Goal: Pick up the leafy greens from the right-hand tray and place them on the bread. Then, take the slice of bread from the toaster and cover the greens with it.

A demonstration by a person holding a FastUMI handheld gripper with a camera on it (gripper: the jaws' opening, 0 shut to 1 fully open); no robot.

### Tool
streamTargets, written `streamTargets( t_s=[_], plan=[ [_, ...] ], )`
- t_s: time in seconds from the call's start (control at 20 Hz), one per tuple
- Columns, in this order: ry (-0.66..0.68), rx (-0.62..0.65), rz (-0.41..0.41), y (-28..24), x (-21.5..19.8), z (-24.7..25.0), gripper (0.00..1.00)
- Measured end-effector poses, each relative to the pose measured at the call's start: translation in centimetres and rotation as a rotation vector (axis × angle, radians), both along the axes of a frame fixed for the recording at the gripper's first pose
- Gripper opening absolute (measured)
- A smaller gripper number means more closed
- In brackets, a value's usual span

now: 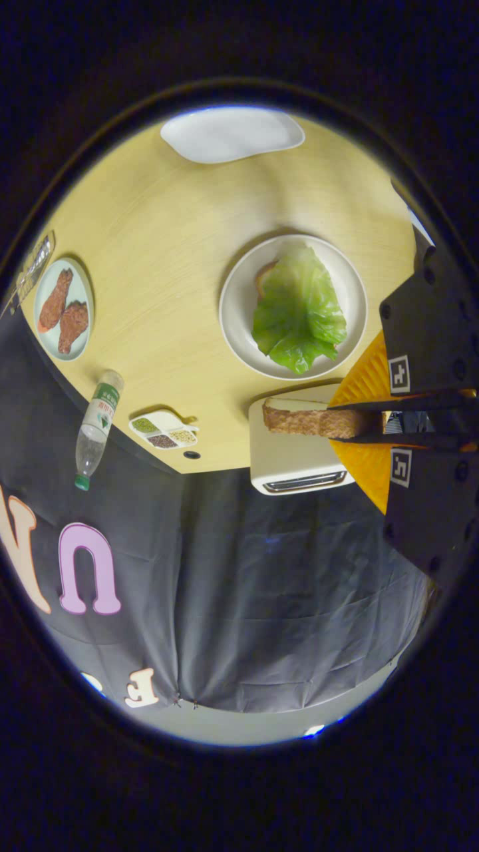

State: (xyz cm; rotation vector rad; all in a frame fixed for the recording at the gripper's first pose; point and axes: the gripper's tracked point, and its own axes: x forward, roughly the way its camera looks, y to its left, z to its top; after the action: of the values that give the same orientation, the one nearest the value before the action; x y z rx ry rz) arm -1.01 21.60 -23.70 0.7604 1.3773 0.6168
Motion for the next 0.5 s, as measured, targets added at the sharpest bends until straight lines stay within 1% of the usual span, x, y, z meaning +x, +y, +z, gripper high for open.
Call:
streamTargets(
  t_s=[0.1, 0.3, 0.5],
  plan=[
    [0.001, -0.026, 0.024, 0.0, -0.1, -1.8, 0.16],
    [-0.003, -0.12, 0.09, -0.2, -0.8, -5.8, 0.16],
    [-0.046, -0.212, 0.102, -1.1, -0.4, -8.1, 0.16]
  ],
)
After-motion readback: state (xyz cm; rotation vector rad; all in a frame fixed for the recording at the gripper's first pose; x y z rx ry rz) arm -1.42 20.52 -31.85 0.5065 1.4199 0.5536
